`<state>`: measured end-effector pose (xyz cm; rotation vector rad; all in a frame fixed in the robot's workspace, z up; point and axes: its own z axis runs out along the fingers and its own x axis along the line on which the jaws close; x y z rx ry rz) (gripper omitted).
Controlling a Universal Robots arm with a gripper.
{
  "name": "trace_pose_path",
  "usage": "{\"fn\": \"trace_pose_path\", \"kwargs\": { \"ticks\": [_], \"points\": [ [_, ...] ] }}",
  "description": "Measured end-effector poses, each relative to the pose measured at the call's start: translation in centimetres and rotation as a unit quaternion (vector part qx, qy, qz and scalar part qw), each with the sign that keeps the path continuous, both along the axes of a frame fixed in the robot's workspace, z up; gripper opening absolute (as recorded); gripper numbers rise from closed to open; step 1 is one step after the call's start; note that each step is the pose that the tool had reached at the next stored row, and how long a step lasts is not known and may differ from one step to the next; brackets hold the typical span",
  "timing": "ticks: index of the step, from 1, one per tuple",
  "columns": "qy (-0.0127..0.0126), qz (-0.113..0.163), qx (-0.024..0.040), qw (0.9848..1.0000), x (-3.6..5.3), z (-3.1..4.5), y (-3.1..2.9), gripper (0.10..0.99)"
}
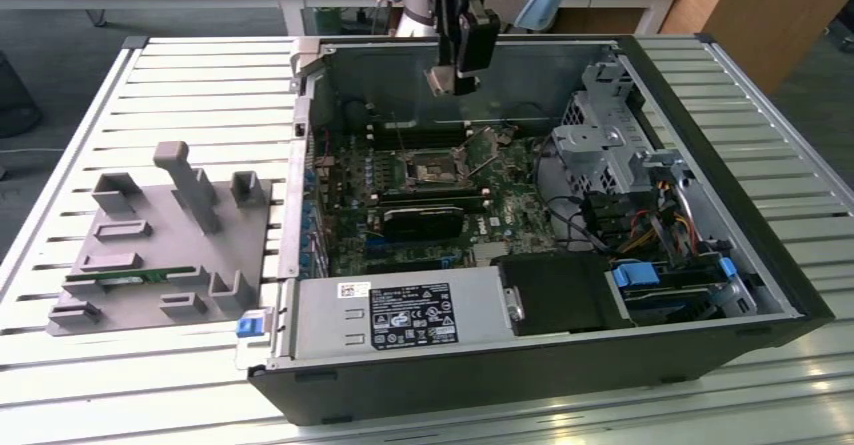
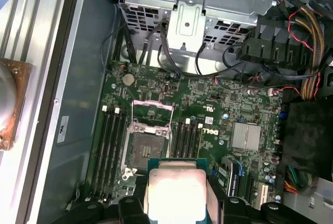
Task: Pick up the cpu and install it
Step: 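Place the cpu into insertion slot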
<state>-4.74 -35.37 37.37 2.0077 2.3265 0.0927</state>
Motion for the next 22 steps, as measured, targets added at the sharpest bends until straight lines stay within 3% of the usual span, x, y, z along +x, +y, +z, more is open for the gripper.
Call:
{"fn": "trace_pose_path", "kwargs": {
  "ticks": [8, 10, 22],
  "points": [
    [0.0008, -0.035, -0.0018, 0.9994, -0.01, -1.31, 0.14, 0.529],
    [0.0021, -0.037, -0.0018, 0.9993, -0.02, -1.59, 0.14, 0.529],
    [0.0030, -0.037, -0.0019, 0.9993, -0.03, -3.22, 0.14, 0.529]
  ]
}}
